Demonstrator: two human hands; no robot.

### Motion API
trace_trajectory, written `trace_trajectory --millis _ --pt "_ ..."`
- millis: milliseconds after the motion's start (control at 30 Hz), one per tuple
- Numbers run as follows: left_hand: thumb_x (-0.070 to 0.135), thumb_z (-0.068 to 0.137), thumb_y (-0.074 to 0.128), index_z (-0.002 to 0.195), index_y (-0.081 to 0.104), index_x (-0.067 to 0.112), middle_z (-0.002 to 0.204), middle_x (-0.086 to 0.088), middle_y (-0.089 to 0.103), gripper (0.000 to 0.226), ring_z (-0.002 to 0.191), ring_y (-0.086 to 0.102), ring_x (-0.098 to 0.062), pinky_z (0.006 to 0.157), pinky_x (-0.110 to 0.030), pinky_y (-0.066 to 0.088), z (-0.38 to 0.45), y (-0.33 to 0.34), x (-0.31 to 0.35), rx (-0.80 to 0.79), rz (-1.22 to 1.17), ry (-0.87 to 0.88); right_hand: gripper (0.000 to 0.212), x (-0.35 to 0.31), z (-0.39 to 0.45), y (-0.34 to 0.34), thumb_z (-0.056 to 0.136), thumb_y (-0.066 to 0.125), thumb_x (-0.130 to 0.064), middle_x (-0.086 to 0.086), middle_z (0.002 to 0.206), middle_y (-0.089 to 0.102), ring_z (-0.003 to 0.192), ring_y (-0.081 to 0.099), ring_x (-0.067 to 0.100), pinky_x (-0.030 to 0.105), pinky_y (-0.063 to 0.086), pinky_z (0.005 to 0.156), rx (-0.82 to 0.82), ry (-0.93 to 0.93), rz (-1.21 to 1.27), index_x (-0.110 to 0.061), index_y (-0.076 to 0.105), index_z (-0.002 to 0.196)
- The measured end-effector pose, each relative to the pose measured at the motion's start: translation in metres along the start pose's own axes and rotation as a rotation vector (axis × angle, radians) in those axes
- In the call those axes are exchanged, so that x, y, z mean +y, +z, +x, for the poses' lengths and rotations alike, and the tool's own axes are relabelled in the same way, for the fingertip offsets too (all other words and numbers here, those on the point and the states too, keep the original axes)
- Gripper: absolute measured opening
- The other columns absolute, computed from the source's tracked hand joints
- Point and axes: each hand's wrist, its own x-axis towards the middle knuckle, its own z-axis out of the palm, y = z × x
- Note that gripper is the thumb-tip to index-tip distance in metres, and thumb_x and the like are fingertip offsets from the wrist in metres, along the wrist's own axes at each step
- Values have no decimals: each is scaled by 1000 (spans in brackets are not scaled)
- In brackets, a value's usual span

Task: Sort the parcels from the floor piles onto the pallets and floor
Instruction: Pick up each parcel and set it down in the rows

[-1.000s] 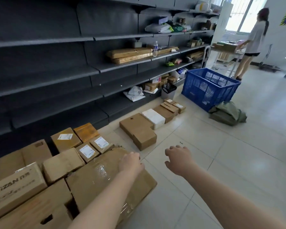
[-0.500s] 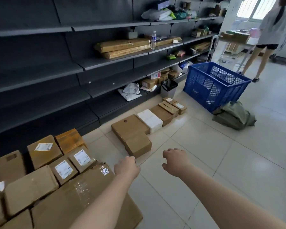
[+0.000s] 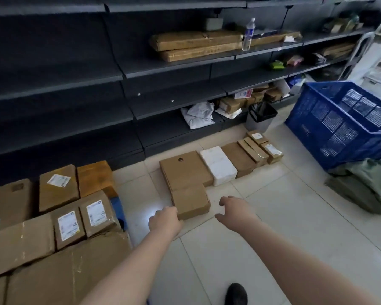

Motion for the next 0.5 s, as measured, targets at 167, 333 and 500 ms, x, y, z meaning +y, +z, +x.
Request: trace_trajectory --millis 167,333,500 --pt "31 92 47 123 53 22 127 -1 53 33 114 52 -21 88 -30 45 60 13 35 -13 -104 -166 45 48 85 -6 92 52 -42 1 129 52 119 51 21 31 43 88 -131 -54 23 -19 47 131" --pt "38 93 48 135 42 21 137 0 46 45 119 49 -21 93 -33 46 137 42 44 -72 -228 -285 52 83 182 19 90 56 -42 2 133 50 118 52 20 26 42 87 -272 48 195 -15 45 134" --pt "39 92 51 139 37 20 139 -3 44 53 121 49 -23 97 -36 44 235 87 30 -156 -367 -391 58 93 282 78 88 59 -44 2 136 48 120 51 19 25 40 85 -347 175 337 -14 43 135"
